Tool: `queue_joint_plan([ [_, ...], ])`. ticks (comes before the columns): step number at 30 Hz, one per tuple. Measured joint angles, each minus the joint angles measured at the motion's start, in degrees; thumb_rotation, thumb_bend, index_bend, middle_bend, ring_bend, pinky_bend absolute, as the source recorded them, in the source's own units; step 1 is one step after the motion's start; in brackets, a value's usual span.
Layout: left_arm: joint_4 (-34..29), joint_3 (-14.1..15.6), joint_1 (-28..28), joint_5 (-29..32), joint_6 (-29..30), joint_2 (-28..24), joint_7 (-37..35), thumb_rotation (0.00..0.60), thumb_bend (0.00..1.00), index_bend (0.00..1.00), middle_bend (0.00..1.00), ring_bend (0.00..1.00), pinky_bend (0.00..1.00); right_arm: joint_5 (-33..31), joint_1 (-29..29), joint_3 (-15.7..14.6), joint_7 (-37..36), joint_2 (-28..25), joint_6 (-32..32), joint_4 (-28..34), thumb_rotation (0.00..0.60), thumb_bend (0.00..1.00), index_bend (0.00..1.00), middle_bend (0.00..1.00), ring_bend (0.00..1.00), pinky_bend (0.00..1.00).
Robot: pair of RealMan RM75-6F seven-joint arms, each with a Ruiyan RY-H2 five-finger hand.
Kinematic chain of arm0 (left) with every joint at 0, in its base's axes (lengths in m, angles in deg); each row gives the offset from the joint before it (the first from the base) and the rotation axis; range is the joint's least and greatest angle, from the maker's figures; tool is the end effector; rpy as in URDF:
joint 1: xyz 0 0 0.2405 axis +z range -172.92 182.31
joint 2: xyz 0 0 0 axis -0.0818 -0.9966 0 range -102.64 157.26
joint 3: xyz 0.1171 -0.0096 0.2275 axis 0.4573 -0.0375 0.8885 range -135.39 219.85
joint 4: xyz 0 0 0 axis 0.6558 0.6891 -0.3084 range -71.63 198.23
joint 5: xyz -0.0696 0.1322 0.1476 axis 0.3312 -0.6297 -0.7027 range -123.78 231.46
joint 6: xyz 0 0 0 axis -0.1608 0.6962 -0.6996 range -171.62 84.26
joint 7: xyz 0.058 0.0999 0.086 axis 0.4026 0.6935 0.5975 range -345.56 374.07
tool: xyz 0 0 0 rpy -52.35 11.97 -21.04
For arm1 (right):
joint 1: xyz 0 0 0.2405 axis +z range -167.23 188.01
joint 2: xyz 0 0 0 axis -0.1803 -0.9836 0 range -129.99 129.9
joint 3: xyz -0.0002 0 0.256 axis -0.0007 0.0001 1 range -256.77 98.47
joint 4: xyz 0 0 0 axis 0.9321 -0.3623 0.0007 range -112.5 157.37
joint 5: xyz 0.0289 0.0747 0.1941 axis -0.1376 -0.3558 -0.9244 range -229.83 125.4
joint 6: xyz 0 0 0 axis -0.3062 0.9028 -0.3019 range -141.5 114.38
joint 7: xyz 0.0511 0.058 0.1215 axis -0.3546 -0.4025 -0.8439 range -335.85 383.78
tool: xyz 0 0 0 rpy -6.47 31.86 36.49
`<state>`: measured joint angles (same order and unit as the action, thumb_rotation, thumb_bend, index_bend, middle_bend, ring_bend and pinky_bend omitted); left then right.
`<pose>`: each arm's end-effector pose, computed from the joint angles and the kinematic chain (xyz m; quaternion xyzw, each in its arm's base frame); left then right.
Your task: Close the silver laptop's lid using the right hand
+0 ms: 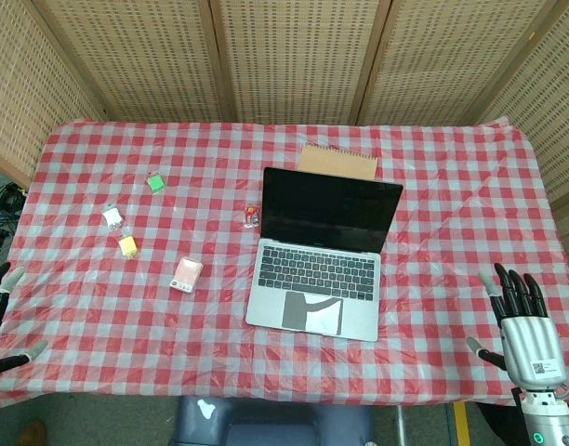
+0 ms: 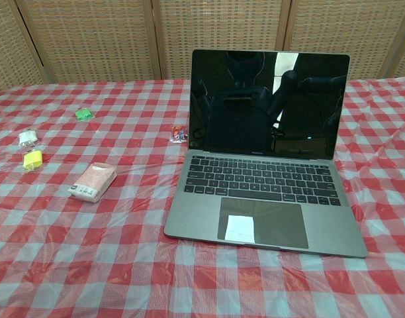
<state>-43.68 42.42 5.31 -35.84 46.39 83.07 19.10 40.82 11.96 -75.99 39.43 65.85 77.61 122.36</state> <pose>-0.2764 0.1403 0.1841 -0.5831 -0.4000 -0.3897 0.5901 -0.2693 -0.1622 0.1500 0.6116 -0.3122 0.3974 0.6087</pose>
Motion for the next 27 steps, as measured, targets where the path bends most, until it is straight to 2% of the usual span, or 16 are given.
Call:
queue_joint_plan([
  [7, -0.2, 0.0, -0.1, 0.2, -0.3, 0.0, 0.1, 0.6, 0.0, 0.0, 0.0, 0.0, 0.0, -0.5, 0.2, -0.2, -0.3, 0.1, -1.0, -0.2, 0.6, 0.0, 0.01, 0.0, 0.0, 0.0],
  [9, 0.0, -0.2, -0.3, 0.5, -0.6, 0.1, 0.2, 0.6, 0.0, 0.0, 0.0, 0.0, 0.0, -1.1, 0.7, 0.1, -1.0, 0.1, -1.8, -0.2, 0.6, 0.03, 0.01, 0.0, 0.0, 0.0],
  [12, 0.2, -0.3, -0.7, 1.1, -1.5, 0.4, 0.4, 0.6, 0.0, 0.0, 0.0, 0.0, 0.0, -2.1, 2.1, 1.1, -2.2, -0.4, -3.8, -0.1, 0.6, 0.25, 0.01, 0.0, 0.0, 0.0],
  [14, 0.4, -0.5, -1.1, 1.8, -2.4, 0.6, 0.6, 0.6, 0.0, 0.0, 0.0, 0.0, 0.0, -3.2, 3.6, 2.1, -2.5, -1.3, -5.8, 0.2, 0.6, 0.45, 0.01, 0.0, 0.0, 0.0],
  [15, 0.5, -0.6, -1.3, 2.3, -2.7, 0.8, 0.8, 0.6, 0.0, 0.0, 0.0, 0.0, 0.0, -3.8, 4.4, 2.7, -2.6, -1.7, -6.9, 0.5, 0.6, 0.5, 0.01, 0.0, 0.0, 0.0],
  [20, 0.9, -1.4, -2.5, 4.6, -4.9, 1.6, 1.8, 0.6, 0.0, 0.0, 0.0, 0.0, 0.0, -9.7, 10.4, 7.4, -3.1, -4.9, -15.3, 2.7, 0.6, 0.89, 0.03, 0.0, 0.0, 0.0],
  [23, 1.1, -1.7, -3.0, 5.2, -5.6, 2.0, 2.5, 0.6, 0.0, 0.0, 0.0, 0.0, 0.0, -14.8, 14.7, 10.5, -3.2, -6.7, -21.3, 3.7, 0.6, 1.0, 0.03, 0.01, 0.0, 0.0],
  [27, 1.4, -2.2, -3.7, 6.7, -6.7, 2.5, 3.2, 0.6, 0.0, 0.0, 0.0, 0.0, 0.0, -23.1, 20.8, 14.6, -3.8, -8.1, -29.6, 4.1, 0.6, 1.0, 0.04, 0.03, 0.0, 0.02],
])
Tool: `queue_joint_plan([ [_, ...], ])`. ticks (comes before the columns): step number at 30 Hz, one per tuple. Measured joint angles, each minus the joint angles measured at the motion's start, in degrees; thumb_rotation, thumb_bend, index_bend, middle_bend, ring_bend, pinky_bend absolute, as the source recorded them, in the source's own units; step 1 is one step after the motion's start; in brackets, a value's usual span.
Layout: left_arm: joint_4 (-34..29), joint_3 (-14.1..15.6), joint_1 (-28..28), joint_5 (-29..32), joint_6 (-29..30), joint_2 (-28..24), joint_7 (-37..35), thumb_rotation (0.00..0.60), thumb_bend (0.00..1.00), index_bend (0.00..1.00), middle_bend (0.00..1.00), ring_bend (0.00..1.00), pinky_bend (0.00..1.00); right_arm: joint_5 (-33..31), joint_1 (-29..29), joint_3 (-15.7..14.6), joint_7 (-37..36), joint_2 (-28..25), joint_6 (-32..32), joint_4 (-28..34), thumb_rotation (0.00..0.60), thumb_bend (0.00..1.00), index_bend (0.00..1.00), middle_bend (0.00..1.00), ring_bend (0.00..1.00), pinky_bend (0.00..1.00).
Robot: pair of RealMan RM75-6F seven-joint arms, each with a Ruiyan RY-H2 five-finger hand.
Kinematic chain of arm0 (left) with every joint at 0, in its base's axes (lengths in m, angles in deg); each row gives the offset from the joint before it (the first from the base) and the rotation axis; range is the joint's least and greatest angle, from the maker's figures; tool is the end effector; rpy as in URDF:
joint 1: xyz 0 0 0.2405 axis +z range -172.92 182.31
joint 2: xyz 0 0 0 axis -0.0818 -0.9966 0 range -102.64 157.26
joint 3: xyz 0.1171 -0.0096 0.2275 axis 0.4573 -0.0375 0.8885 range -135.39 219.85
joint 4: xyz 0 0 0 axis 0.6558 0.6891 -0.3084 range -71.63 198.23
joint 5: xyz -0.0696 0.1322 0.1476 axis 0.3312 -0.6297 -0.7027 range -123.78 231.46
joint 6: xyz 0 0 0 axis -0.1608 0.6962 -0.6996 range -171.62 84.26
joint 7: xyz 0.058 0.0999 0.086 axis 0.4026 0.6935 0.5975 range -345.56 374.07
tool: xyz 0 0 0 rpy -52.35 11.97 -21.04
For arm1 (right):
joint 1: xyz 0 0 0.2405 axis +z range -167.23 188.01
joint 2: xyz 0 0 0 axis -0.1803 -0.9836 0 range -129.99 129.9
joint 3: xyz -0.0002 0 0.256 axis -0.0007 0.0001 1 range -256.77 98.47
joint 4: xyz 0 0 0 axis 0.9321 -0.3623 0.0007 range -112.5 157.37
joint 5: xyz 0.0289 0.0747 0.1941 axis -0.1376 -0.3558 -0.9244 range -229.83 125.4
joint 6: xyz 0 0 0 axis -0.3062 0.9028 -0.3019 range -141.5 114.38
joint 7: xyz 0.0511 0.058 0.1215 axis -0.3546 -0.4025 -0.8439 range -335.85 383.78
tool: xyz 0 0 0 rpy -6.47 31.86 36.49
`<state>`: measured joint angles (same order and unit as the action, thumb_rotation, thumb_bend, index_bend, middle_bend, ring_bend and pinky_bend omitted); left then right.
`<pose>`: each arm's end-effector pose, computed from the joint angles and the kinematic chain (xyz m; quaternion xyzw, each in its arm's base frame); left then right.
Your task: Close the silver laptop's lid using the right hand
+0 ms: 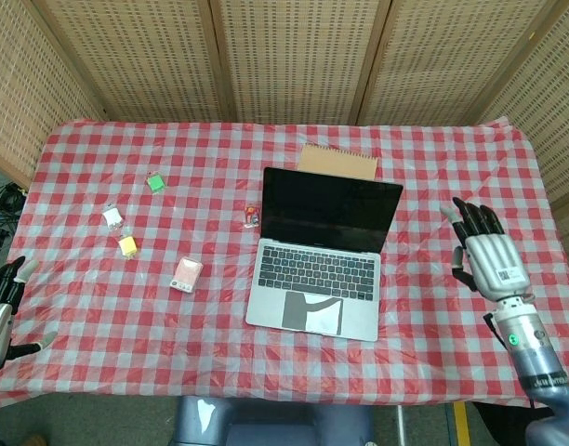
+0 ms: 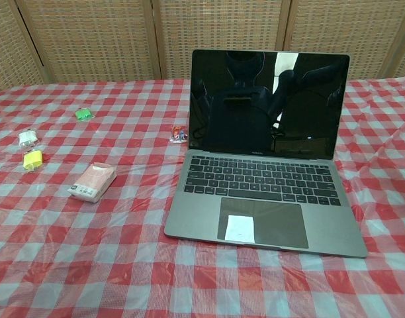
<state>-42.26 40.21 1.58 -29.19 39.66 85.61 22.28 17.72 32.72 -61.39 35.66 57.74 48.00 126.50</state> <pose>-0.2862 0.1655 0.1665 -0.5912 -0.4178 -0.3542 0.5919 -0.2187 -0.3049 0.1679 0.6479 -0.3770 0.3863 0.5375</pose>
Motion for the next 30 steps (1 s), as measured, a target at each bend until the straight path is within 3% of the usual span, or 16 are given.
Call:
queue_joint_plan([
  [5, 0.5, -1.0, -0.9, 3.2, -1.6, 0.6, 0.8, 0.6, 0.0, 0.0, 0.0, 0.0, 0.0, -13.0, 9.6, 4.1, -0.9, -0.3, -12.6, -1.7, 0.6, 1.0, 0.09, 0.11, 0.0, 0.11],
  [11, 1.3, -2.1, -2.2, 6.8, -3.6, 1.6, 2.5, 0.6, 0.0, 0.0, 0.0, 0.0, 0.0, -26.7, 22.5, 5.7, 1.1, 3.1, -21.0, -10.0, 0.6, 1.0, 0.13, 0.16, 0.03, 0.18],
  [19, 2.1, -2.9, -3.3, 9.8, -5.1, 2.6, 4.3, 0.6, 0.0, 0.0, 0.0, 0.0, 0.0, -39.9, 33.9, 3.7, 5.6, 10.8, -25.1, -23.0, 0.6, 1.0, 0.23, 0.28, 0.21, 0.3],
  [30, 2.8, -3.2, -4.3, 11.8, -6.1, 3.5, 5.5, 0.6, 0.0, 0.0, 0.0, 0.0, 0.0, -49.7, 40.0, -0.7, 7.6, 13.5, -28.1, -27.5, 0.6, 1.0, 0.32, 0.37, 0.3, 0.37],
])
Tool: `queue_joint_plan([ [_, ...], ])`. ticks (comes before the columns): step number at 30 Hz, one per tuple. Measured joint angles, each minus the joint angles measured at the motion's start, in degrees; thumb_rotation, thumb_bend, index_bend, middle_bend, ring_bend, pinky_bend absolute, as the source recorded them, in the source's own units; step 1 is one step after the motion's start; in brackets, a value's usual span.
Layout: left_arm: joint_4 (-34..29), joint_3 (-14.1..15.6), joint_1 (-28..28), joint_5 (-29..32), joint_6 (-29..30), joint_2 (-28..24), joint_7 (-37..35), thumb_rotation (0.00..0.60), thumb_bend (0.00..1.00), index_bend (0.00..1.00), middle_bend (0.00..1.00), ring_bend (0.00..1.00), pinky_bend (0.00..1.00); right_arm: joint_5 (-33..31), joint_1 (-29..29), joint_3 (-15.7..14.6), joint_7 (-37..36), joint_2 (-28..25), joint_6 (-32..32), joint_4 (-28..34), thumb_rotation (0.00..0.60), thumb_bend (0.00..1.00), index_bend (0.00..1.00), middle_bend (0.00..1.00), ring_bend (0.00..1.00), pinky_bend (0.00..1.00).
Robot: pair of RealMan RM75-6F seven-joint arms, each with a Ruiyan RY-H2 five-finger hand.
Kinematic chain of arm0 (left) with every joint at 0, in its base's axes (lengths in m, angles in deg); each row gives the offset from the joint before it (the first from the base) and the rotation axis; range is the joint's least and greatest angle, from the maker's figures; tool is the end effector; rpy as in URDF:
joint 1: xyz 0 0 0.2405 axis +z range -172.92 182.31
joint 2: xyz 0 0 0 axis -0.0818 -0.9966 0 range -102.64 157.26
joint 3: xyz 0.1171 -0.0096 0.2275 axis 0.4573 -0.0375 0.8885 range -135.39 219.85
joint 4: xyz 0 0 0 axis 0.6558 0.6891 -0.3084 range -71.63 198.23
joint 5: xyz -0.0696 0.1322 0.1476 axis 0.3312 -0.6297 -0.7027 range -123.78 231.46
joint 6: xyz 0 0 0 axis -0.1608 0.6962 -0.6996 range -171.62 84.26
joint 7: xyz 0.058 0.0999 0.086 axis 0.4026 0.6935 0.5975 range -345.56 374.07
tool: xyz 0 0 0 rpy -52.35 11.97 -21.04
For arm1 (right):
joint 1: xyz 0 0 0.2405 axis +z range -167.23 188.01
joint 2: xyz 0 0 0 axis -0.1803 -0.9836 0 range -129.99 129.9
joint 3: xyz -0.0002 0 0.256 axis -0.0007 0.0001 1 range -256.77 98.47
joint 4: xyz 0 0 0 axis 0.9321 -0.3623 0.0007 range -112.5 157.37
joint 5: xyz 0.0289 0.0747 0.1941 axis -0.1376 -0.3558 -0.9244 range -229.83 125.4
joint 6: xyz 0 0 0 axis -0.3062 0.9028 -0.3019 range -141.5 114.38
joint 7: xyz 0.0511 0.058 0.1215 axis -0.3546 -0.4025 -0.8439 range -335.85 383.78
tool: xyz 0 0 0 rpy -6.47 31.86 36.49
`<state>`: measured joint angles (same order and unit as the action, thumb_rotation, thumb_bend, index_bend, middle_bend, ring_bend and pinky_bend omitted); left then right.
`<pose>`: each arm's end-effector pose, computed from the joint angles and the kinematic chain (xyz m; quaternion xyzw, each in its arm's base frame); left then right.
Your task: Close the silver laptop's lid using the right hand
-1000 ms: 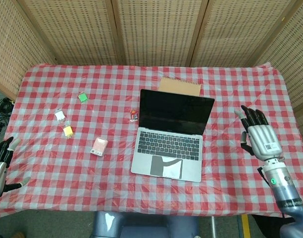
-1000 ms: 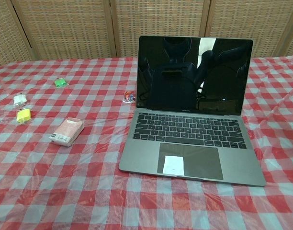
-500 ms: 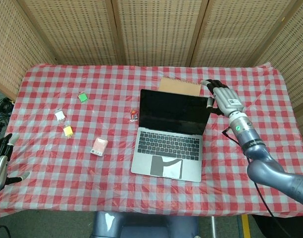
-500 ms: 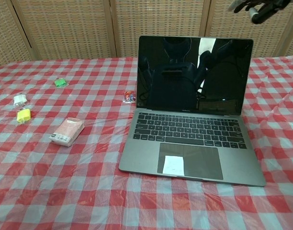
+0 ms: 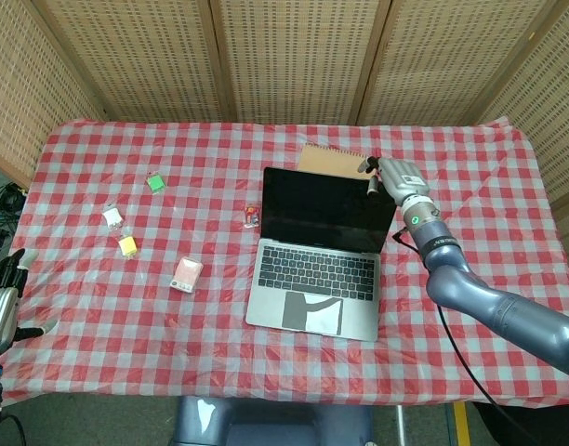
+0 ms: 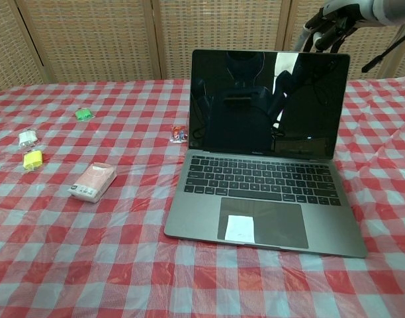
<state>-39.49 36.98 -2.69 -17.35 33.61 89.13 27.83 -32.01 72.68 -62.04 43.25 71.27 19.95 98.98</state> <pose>-0.3046 0.1956 0.1521 -0.5768 -0.4404 -0.3014 0.6185 -0.1183 -0.4737 0.1032 0.6330 -0.5229 0.3365 0.4611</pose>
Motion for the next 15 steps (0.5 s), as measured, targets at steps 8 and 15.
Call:
queue_joint_plan([
  [8, -0.3, 0.3, -0.1, -0.1, 0.3, 0.0, 0.2, 0.6, 0.0, 0.0, 0.0, 0.0, 0.0, -2.4, 1.8, -2.3, -1.3, -1.3, -1.9, 1.0, 0.6, 1.0, 0.44, 0.5, 0.41, 0.42],
  [15, -0.2, 0.2, -0.3, 0.5, 0.2, 0.0, 0.3, 0.6, 0.0, 0.0, 0.0, 0.0, 0.0, -2.1, 1.9, -2.1, -4.5, -3.6, -3.1, 3.8, 0.6, 1.0, 0.46, 0.53, 0.45, 0.44],
])
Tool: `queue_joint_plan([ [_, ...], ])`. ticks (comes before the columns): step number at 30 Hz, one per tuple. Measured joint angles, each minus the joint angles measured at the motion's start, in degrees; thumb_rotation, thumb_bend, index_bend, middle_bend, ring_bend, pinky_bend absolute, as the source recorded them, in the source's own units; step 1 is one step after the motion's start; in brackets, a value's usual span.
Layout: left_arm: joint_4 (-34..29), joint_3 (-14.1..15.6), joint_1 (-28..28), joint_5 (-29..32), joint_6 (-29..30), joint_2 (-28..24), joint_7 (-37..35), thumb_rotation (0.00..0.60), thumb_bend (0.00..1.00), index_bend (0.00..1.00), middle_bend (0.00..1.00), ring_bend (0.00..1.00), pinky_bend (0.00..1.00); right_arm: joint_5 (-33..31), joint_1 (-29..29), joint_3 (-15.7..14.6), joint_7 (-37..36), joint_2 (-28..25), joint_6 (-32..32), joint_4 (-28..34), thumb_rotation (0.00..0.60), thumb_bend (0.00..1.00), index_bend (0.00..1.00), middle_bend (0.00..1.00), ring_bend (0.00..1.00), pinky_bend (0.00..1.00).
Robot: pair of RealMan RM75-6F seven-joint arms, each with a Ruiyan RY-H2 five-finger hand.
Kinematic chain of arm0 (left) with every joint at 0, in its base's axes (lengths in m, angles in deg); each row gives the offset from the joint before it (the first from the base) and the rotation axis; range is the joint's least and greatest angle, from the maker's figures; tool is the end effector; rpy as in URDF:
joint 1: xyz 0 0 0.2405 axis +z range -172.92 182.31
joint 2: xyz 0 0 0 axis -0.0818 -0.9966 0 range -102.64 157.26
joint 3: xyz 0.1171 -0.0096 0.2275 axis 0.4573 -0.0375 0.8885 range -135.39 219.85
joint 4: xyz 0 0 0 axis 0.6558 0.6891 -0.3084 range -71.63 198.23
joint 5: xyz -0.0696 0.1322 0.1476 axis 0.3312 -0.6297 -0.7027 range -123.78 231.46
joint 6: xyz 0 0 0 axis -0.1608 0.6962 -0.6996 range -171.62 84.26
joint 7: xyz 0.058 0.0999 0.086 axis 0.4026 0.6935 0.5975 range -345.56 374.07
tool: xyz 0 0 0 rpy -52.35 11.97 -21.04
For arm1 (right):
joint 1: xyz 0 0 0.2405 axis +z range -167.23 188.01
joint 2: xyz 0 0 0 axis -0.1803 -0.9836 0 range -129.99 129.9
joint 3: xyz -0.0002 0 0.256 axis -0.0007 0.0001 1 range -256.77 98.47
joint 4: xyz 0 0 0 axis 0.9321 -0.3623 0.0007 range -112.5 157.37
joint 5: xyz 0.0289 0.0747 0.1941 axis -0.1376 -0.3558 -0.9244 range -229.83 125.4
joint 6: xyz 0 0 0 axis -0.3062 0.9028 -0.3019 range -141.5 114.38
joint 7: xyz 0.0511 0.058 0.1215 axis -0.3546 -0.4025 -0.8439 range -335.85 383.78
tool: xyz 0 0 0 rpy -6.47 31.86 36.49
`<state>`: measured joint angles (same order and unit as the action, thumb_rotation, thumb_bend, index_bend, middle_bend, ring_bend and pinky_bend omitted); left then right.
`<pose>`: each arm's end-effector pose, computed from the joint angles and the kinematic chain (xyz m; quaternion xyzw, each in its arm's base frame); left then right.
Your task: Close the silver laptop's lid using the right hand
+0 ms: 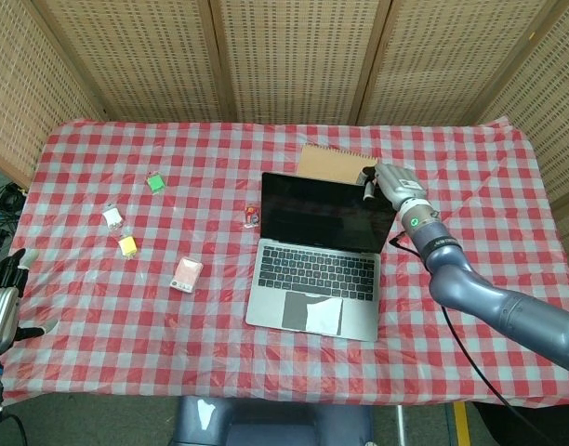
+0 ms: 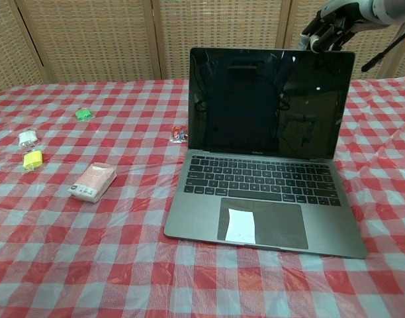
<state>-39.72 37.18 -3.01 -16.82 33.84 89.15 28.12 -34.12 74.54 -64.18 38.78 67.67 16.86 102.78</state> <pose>-0.3041 0.1963 0.1519 -0.5757 -0.4410 -0.3004 0.6196 -0.1097 -0.4649 0.1061 0.6328 -0.5543 0.3332 0.4258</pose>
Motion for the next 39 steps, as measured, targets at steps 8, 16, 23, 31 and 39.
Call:
queue_joint_plan([
  [8, -0.4, 0.2, -0.4, 0.4, -0.6, -0.1, 0.4, 0.6, 0.0, 0.0, 0.0, 0.0, 0.0, 0.0, -0.1, 0.7, -5.0, -6.5, -6.9, 6.1, 0.6, 1.0, 0.47, 0.53, 0.47, 0.46],
  [16, -1.1, 0.5, -0.8, 0.6, -0.7, 0.1, 1.5, 0.6, 0.0, 0.0, 0.0, 0.0, 0.0, 1.1, 2.0, -2.0, -8.8, -11.7, -11.7, 10.8, 0.6, 1.0, 0.47, 0.53, 0.47, 0.46],
  [23, -1.2, 0.6, -1.1, 1.0, -0.8, 0.3, 2.0, 0.6, 0.0, 0.0, 0.0, 0.0, 0.0, 6.1, 3.1, -4.8, -9.4, -13.3, -12.9, 14.8, 0.6, 1.0, 0.47, 0.53, 0.46, 0.43],
  [31, -1.2, 0.8, -1.3, 1.3, -1.0, 0.5, 2.4, 0.6, 0.0, 0.0, 0.0, 0.0, 0.0, 15.6, 2.7, -7.7, -8.2, -14.1, -11.5, 22.0, 0.6, 1.0, 0.48, 0.53, 0.45, 0.36],
  [39, -1.1, 1.1, -1.5, 1.3, -1.1, 0.7, 2.8, 0.6, 0.0, 0.0, 0.0, 0.0, 0.0, 24.0, 1.7, -10.7, -5.0, -12.9, -7.7, 24.7, 0.6, 1.0, 0.48, 0.53, 0.38, 0.24],
])
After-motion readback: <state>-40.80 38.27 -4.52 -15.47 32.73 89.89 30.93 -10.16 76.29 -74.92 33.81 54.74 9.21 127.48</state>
